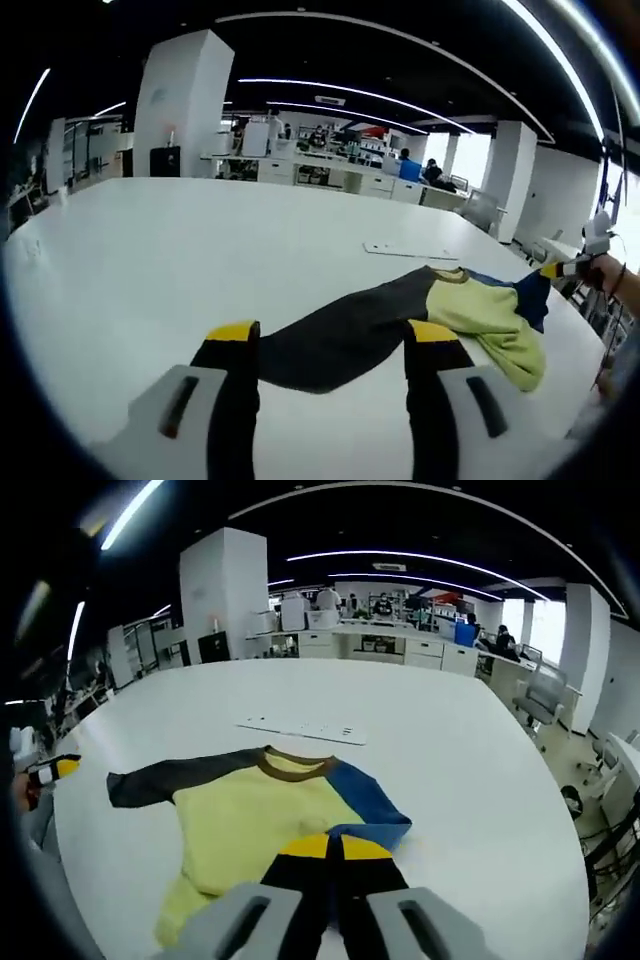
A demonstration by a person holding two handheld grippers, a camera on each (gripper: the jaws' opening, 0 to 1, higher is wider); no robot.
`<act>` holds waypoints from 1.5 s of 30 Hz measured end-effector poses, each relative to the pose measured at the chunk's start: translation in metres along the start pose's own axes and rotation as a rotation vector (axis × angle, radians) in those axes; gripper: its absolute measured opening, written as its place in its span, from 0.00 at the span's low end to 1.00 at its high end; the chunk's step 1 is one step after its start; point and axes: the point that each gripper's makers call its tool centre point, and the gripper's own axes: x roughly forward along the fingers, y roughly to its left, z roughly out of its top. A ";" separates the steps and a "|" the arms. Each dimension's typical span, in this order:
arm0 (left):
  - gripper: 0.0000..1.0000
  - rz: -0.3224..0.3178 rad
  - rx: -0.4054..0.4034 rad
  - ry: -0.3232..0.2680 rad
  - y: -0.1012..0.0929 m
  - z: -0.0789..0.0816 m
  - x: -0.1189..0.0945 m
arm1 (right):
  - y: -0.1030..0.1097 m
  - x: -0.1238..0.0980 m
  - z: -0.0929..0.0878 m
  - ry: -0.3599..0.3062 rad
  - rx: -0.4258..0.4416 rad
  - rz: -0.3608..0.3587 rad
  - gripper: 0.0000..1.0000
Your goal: Fold the garment on the visible template until the final outline fits inside the template.
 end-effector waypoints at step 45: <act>0.67 -0.064 0.129 -0.019 -0.036 0.000 -0.017 | 0.100 -0.004 -0.074 0.138 0.037 0.212 0.35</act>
